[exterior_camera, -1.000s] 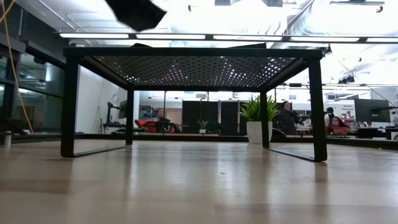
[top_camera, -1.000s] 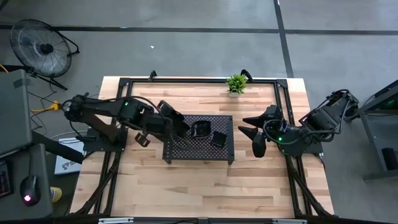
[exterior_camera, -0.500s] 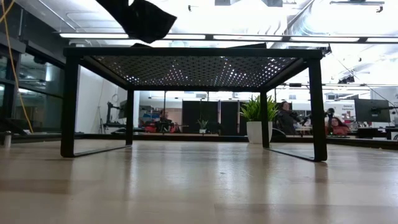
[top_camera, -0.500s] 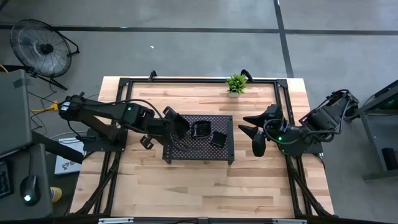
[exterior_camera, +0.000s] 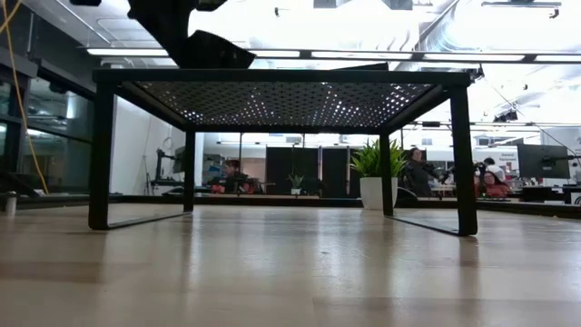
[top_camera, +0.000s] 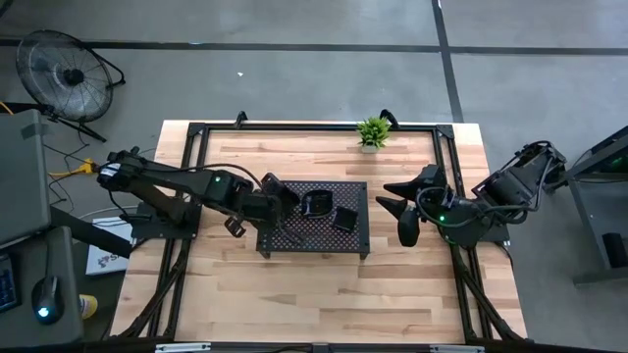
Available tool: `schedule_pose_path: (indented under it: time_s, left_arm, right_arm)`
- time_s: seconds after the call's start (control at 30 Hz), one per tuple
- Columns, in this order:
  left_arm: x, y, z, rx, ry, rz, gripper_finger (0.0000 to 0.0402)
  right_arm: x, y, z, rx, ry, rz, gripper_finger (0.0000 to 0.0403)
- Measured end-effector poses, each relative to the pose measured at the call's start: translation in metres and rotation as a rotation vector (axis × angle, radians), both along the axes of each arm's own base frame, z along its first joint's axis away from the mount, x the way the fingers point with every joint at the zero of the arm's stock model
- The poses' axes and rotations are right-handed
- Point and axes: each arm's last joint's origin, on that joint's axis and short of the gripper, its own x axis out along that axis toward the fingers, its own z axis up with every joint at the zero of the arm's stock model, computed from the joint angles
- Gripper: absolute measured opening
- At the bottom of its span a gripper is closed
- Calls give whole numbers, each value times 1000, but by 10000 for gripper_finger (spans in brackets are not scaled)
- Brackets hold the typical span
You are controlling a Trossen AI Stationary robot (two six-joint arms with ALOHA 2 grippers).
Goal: Pick & Place Mini shaped plates
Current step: Stack the distorted square plate on top of the distorted square plates on the shelf, then return to Home Position
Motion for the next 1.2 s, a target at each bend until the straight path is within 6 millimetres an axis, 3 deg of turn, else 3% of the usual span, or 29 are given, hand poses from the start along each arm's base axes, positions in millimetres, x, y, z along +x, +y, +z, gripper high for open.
schedule_pose_path:
  time_s: [0.17, 0.43, 0.83, 1.03, 1.2]
  left_arm:
    - [-1, 1, -10, 19, 26, 12, 1]
    - [2, -1, -8, -10, -13, 5, 4]
    - [3, -1, -8, -9, -19, 7, 128]
    - [2, 0, -7, -11, -19, 10, 140]
    - [-3, 0, 8, -34, -38, 51, 140]
  right_arm:
    - [0, 0, 0, 1, 0, 1, 184]
    - [0, 0, 0, 0, 1, 2, 184]
    - [0, 0, 0, -3, 3, 3, 184]
    - [0, 0, 0, -10, 6, 7, 184]
    - [0, 0, 0, -14, 9, 11, 183]
